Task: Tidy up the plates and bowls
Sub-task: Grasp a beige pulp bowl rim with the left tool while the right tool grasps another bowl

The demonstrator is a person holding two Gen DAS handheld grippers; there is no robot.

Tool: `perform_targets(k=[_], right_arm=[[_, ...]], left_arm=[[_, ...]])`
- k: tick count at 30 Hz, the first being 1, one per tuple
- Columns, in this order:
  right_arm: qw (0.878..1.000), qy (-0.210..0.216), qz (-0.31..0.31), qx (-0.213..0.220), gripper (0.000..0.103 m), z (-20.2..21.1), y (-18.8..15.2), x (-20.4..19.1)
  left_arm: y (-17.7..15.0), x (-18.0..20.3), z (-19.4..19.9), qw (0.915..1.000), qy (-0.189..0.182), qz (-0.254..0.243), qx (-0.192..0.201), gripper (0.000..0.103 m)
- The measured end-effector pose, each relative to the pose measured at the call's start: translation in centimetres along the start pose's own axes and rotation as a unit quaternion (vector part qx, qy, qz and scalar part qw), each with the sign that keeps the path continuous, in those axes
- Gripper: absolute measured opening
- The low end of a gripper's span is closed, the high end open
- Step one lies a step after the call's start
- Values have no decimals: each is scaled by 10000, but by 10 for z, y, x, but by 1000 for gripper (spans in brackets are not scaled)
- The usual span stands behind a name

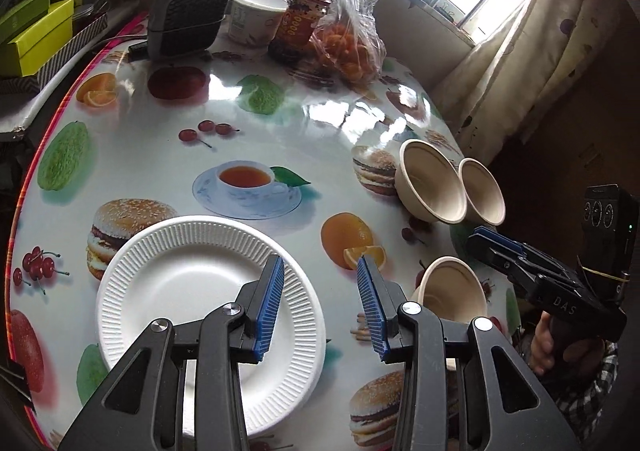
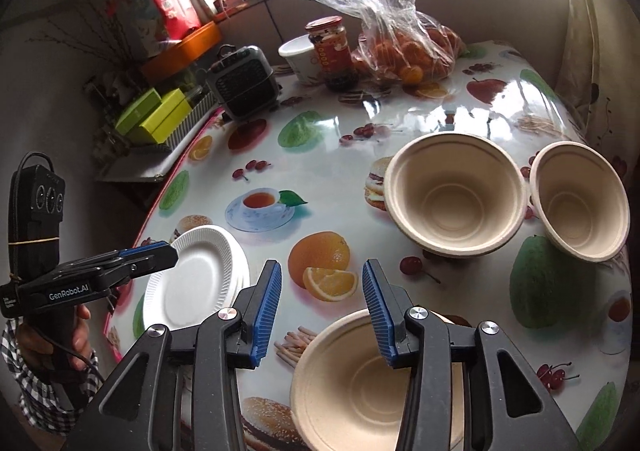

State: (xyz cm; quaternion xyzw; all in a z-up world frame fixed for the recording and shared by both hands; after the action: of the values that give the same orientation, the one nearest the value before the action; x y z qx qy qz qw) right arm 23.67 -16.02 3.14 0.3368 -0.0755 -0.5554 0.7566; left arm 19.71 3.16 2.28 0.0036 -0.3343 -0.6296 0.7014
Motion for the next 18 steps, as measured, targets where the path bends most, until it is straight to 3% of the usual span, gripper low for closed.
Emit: perform_targets(k=[7, 12, 18], right_arm=[[9973, -335, -523, 398, 41, 24, -7, 49], [9930, -708, -724, 601, 42, 33, -9, 80], [9905, -857, -753, 773, 42, 32, -7, 110]], left_arm=[[15, 35, -28, 9993, -234, -260, -119, 39], [26, 60, -46, 9985, -258, -465, -103, 39], [39, 80, -71, 9981, -192, -587, -12, 39]])
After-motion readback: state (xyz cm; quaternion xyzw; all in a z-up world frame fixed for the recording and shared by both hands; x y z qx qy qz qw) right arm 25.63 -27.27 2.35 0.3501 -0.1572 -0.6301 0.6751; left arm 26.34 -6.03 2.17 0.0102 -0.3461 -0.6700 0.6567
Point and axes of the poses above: each gripper's, at about its wrist camera, not at the fingertips, and z roughly against the way its jaws point, x to its right, y to its top, the point moved 5 cm from there along -z, roughly the way its jaws point, and after that the axes turned 6 degrees about z, right-handed, at the moved point
